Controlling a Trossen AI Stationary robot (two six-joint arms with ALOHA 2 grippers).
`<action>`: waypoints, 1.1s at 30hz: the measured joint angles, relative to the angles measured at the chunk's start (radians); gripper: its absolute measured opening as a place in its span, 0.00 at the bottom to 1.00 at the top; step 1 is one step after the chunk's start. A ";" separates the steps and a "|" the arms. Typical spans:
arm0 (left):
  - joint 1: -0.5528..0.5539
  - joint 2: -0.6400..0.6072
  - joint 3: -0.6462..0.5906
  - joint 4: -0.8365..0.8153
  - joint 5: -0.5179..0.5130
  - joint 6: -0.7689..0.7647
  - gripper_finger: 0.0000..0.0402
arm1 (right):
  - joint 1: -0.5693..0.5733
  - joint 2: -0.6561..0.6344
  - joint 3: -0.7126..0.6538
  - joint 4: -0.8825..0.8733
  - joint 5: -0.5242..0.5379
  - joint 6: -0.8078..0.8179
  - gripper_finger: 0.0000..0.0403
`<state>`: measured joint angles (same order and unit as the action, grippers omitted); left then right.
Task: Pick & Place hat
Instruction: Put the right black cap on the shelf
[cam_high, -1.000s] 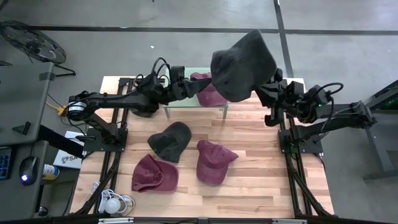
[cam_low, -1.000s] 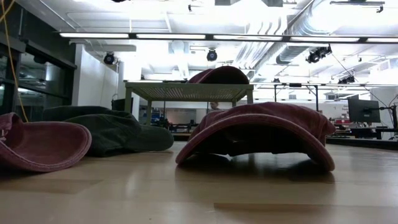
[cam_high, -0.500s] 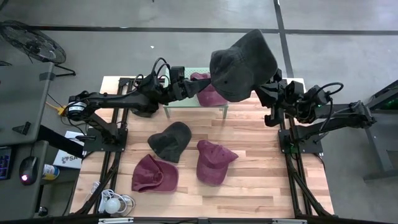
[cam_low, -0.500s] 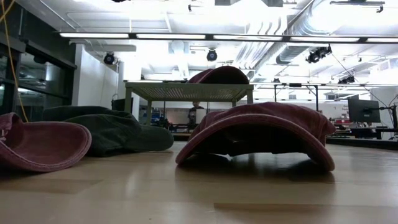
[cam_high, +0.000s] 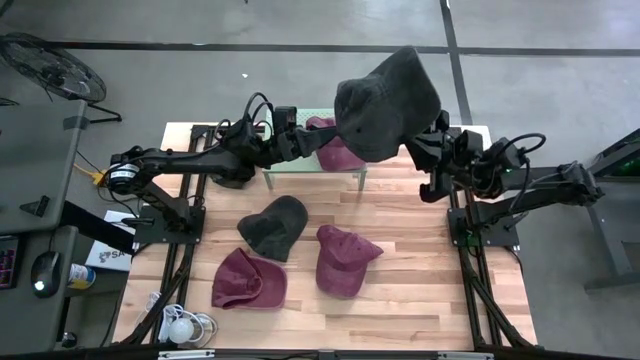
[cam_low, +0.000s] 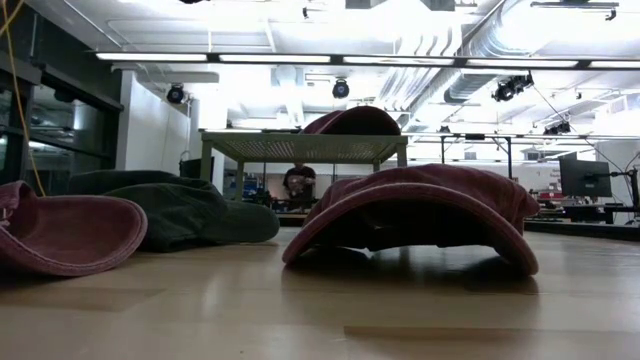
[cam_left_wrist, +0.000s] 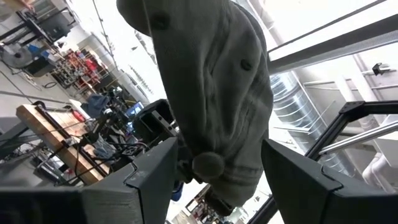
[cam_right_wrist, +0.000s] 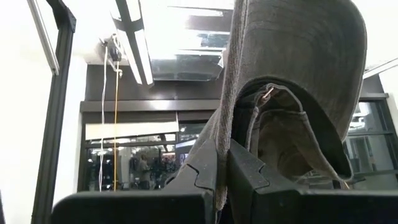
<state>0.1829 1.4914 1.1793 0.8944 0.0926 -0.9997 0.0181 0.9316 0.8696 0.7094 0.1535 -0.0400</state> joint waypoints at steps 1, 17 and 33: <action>0.000 0.000 0.000 0.001 0.001 0.000 0.57 | -0.003 0.003 0.000 0.001 0.000 0.006 0.02; 0.000 0.000 0.000 0.031 0.022 0.000 0.57 | -0.051 0.050 0.000 -0.034 0.008 0.071 0.02; 0.000 0.000 0.000 0.029 0.008 0.009 0.25 | -0.051 0.044 0.000 -0.125 0.054 0.084 0.02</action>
<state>0.1825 1.4918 1.1790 0.9230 0.1004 -0.9910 -0.0334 0.9755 0.8696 0.5847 0.2073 0.0444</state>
